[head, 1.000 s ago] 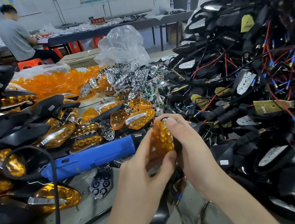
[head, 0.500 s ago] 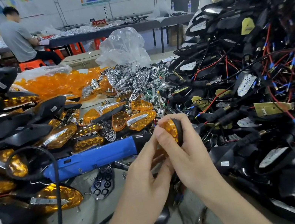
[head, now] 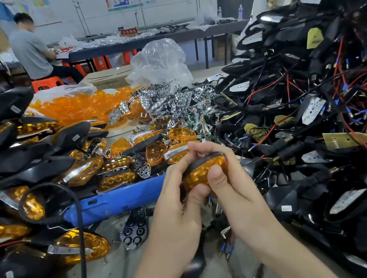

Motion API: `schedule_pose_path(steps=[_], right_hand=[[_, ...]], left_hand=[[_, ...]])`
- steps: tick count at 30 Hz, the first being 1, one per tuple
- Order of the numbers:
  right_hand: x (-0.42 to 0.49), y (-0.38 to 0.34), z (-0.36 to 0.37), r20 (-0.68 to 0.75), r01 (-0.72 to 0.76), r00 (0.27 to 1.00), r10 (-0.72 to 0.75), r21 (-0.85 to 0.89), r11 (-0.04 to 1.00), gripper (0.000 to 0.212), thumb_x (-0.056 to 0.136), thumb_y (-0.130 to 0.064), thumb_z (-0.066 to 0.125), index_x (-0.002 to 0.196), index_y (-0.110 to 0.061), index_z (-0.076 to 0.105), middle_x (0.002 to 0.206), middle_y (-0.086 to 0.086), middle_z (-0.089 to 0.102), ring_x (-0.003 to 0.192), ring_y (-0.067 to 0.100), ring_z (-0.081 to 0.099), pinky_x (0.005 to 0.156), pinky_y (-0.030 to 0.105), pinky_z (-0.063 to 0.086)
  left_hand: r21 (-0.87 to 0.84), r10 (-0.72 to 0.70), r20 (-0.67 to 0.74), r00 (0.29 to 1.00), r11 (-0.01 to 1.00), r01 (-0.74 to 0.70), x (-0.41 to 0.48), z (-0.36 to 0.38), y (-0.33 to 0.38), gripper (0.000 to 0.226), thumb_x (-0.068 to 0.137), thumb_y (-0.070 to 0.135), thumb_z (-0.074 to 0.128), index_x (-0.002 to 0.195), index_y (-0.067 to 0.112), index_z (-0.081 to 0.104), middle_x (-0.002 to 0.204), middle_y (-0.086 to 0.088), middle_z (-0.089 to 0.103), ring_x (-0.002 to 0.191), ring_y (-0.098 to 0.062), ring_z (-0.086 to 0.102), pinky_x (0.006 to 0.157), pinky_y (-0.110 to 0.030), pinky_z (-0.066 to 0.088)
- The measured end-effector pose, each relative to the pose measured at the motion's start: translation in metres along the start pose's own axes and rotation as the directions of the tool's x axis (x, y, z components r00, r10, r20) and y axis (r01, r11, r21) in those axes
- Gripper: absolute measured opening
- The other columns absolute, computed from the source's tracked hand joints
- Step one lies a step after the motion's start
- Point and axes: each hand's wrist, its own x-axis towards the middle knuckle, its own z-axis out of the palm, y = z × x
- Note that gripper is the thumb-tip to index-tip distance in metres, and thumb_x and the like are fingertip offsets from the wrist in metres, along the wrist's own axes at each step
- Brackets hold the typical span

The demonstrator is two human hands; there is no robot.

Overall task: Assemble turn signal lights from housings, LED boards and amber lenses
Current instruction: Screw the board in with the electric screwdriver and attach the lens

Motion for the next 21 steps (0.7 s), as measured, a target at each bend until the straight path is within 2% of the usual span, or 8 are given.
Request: schedule_pose_path(steps=[4,9,12,14,16,17,19,21], right_hand=[[0.001,0.001,0.002,-0.003,0.007,1.0,-0.007,0.119,0.993,0.032,0.097,-0.04,0.046,0.122,-0.026,0.062,0.138,-0.003,0.061,0.132,0.021,0.056,0.1,0.028,0.049],[0.0,-0.002,0.004,-0.027,0.047,0.999,-0.045,0.096,0.994,0.032,0.096,-0.035,0.045,0.118,-0.017,0.059,0.136,0.003,0.063,0.132,0.029,0.056,0.103,0.04,0.051],[-0.001,-0.008,0.001,-0.018,0.031,0.999,-0.029,0.064,0.997,0.029,0.095,-0.032,0.052,0.117,-0.015,0.061,0.132,0.0,0.066,0.128,0.023,0.06,0.1,0.033,0.051],[0.0,-0.016,-0.003,-0.016,0.006,1.0,-0.006,0.02,1.0,0.02,0.095,-0.027,0.064,0.112,-0.016,0.065,0.125,-0.002,0.071,0.121,0.017,0.064,0.097,0.024,0.051],[0.001,-0.022,-0.006,-0.024,-0.007,1.0,0.006,-0.019,1.0,0.012,0.091,-0.019,0.071,0.102,-0.018,0.066,0.115,-0.001,0.075,0.114,0.014,0.068,0.091,0.022,0.053],[0.0,-0.026,-0.006,-0.017,-0.025,1.0,0.025,-0.025,0.999,0.009,0.089,-0.019,0.072,0.096,-0.02,0.066,0.11,0.0,0.076,0.109,0.014,0.07,0.086,0.023,0.055],[-0.003,-0.033,-0.003,-0.004,-0.129,0.992,0.129,-0.022,0.991,0.014,0.083,-0.034,0.075,0.082,-0.027,0.064,0.105,0.0,0.076,0.085,0.018,0.074,0.061,0.03,0.06],[-0.006,-0.036,0.001,-0.022,-0.244,0.97,0.244,-0.017,0.97,0.027,0.076,-0.049,0.076,0.072,-0.028,0.059,0.095,0.009,0.073,0.06,0.038,0.064,0.039,0.035,0.053]], left_hand=[[0.071,0.016,-0.073,0.997,0.997,-0.011,0.0,0.0,0.002,0.037,0.09,0.028,0.058,0.126,0.037,0.053,0.121,0.023,0.062,0.117,0.004,0.057,0.095,-0.011,0.043],[0.127,0.021,-0.109,0.994,0.992,-0.007,-0.002,-0.002,0.003,0.043,0.092,0.01,0.066,0.118,0.043,0.055,0.116,0.027,0.064,0.11,0.004,0.06,0.088,-0.009,0.044],[0.127,0.048,-0.083,0.995,0.991,-0.037,-0.001,-0.006,0.002,0.036,0.096,0.019,0.062,0.123,0.041,0.056,0.119,0.027,0.063,0.113,0.004,0.059,0.089,-0.007,0.043],[0.027,0.014,0.001,1.0,1.0,-0.014,-0.003,-0.007,0.003,0.031,0.095,0.036,0.054,0.126,0.038,0.058,0.122,0.024,0.065,0.115,0.001,0.061,0.092,-0.012,0.046],[-0.203,-0.109,0.131,0.985,0.97,0.134,-0.005,-0.003,0.004,0.037,0.09,0.049,0.052,0.12,0.036,0.068,0.12,0.013,0.07,0.114,-0.006,0.064,0.092,-0.02,0.05],[-0.339,-0.184,0.185,0.965,0.91,0.238,-0.007,-0.001,0.006,0.037,0.085,0.051,0.055,0.114,0.036,0.073,0.116,0.009,0.072,0.109,-0.008,0.067,0.087,-0.02,0.053],[-0.515,-0.259,0.259,0.93,0.778,0.36,-0.007,0.005,0.008,0.034,0.078,0.048,0.06,0.105,0.035,0.077,0.107,0.003,0.076,0.088,-0.011,0.072,0.066,-0.021,0.055],[-0.551,-0.31,0.282,0.908,0.722,0.418,-0.006,0.01,0.006,0.036,0.076,0.047,0.062,0.103,0.028,0.078,0.097,-0.01,0.073,0.064,-0.019,0.063,0.048,-0.027,0.046]])
